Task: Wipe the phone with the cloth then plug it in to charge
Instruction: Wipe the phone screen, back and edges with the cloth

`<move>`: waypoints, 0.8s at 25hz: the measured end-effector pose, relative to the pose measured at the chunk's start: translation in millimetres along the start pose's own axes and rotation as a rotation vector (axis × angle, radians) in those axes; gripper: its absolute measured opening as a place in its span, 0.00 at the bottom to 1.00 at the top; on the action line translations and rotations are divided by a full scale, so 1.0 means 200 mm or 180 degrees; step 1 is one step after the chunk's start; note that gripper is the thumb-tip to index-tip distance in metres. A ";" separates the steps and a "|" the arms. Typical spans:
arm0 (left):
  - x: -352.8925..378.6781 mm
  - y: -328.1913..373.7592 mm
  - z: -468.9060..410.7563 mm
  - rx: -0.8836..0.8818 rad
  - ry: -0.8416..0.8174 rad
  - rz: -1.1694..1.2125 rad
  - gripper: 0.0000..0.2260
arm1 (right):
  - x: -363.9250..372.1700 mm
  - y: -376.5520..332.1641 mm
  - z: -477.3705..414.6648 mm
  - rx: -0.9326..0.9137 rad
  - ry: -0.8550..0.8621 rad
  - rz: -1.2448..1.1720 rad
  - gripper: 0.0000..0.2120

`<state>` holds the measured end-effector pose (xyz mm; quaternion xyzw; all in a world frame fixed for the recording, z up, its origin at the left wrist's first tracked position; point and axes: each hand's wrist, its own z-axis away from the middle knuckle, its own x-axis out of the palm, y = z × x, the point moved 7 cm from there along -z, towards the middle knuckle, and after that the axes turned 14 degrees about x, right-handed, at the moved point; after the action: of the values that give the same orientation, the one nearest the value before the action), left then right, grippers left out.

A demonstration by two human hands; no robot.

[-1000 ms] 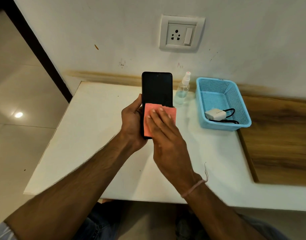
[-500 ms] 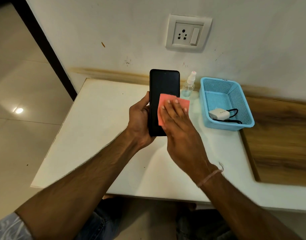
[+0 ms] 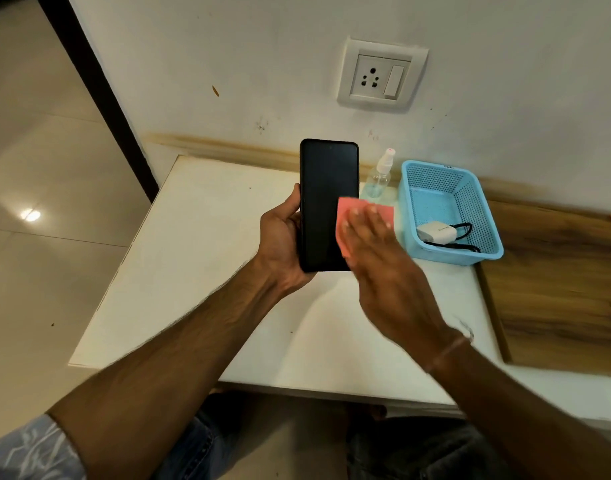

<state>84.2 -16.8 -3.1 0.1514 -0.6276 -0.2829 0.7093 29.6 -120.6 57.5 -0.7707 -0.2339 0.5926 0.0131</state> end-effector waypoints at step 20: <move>-0.03 0.00 0.00 0.0010 -0.0083 0.0040 0.31 | 0.09 -0.24 -0.04 -0.0053 -0.0387 -0.0442 0.21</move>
<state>83.6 -13.8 -7.5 0.1449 -0.6382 -0.2793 0.7026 23.6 -70.3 58.1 -0.7152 -0.2921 0.6340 0.0335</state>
